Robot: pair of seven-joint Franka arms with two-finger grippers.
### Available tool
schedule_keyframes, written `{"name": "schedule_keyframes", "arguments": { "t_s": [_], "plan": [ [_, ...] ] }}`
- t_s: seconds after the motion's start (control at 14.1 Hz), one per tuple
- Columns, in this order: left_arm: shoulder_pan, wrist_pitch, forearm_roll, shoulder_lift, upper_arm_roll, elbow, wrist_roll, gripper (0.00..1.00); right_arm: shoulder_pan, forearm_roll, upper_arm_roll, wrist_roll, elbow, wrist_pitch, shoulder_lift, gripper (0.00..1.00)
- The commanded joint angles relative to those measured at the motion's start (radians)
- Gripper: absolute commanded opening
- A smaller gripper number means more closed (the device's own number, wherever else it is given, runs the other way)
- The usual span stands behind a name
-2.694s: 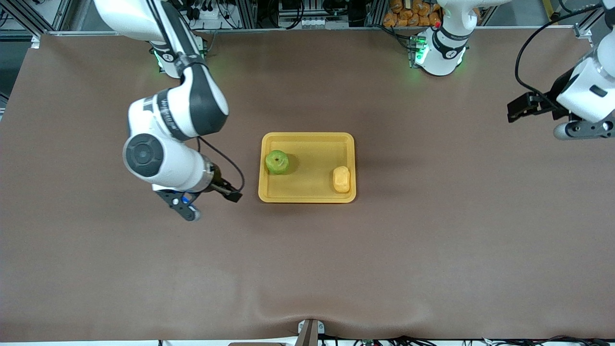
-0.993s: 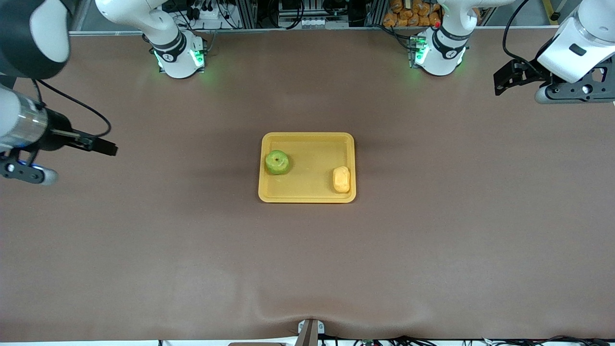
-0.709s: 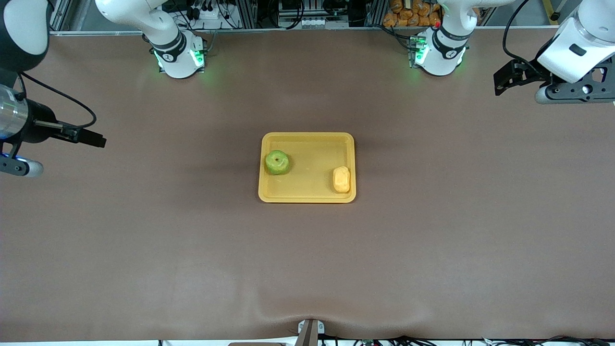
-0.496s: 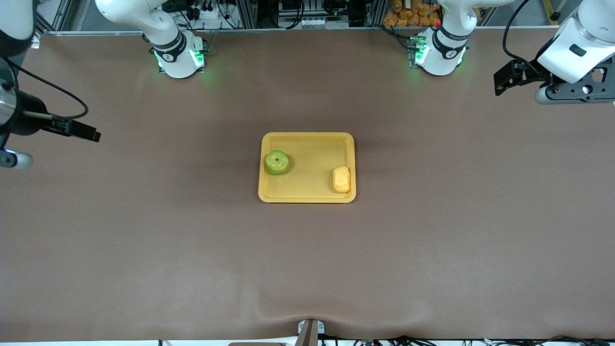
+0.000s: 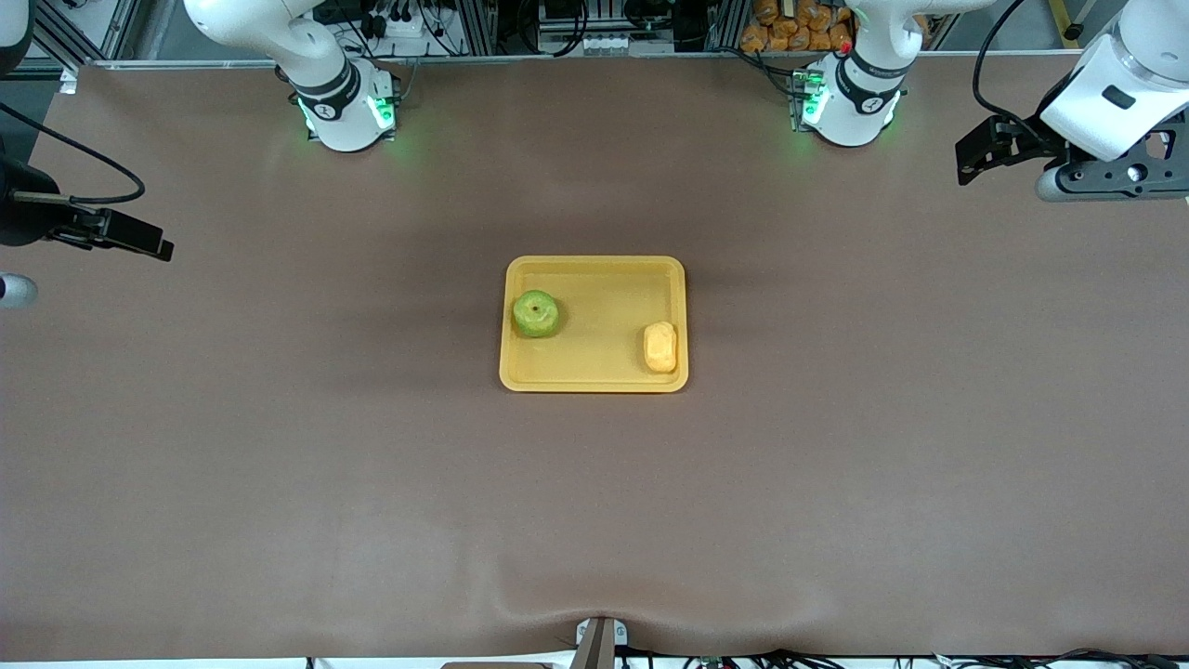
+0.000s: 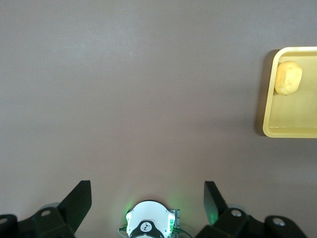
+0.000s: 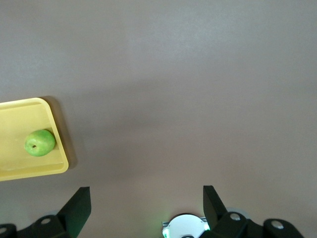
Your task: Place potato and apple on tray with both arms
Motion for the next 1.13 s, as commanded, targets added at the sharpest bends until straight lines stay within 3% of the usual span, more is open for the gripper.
{"name": "schedule_keyframes", "arguments": {
  "t_s": [0.0, 0.14, 0.35, 0.57, 0.71, 0.85, 1.06],
  "plan": [
    [0.009, -0.004, -0.015, -0.024, 0.002, -0.012, 0.015, 1.0, -0.025, -0.017, -0.003, -0.04, -0.005, 0.0, -0.016, 1.0],
    [0.009, -0.004, -0.015, -0.024, 0.002, -0.012, 0.015, 1.0, -0.118, -0.008, 0.03, -0.111, 0.001, 0.001, -0.008, 1.0],
    [0.009, -0.004, -0.013, -0.024, 0.003, -0.014, 0.015, 1.0, -0.374, -0.014, 0.263, -0.158, 0.066, 0.004, -0.007, 1.0],
    [0.009, -0.002, -0.013, -0.024, 0.005, -0.012, 0.015, 1.0, -0.505, -0.02, 0.383, -0.156, 0.084, 0.004, -0.016, 1.0],
    [0.009, -0.004, -0.013, -0.024, 0.005, -0.015, 0.015, 1.0, -0.536, -0.115, 0.482, -0.15, 0.068, 0.004, -0.066, 1.0],
    [0.009, -0.007, -0.013, -0.026, 0.005, -0.014, 0.015, 1.0, -0.563, -0.146, 0.556, -0.147, -0.056, 0.038, -0.149, 1.0],
    [0.009, -0.005, -0.013, -0.024, 0.005, -0.014, 0.015, 1.0, -0.597, -0.16, 0.557, -0.155, -0.304, 0.151, -0.314, 1.0]
  ]
}}
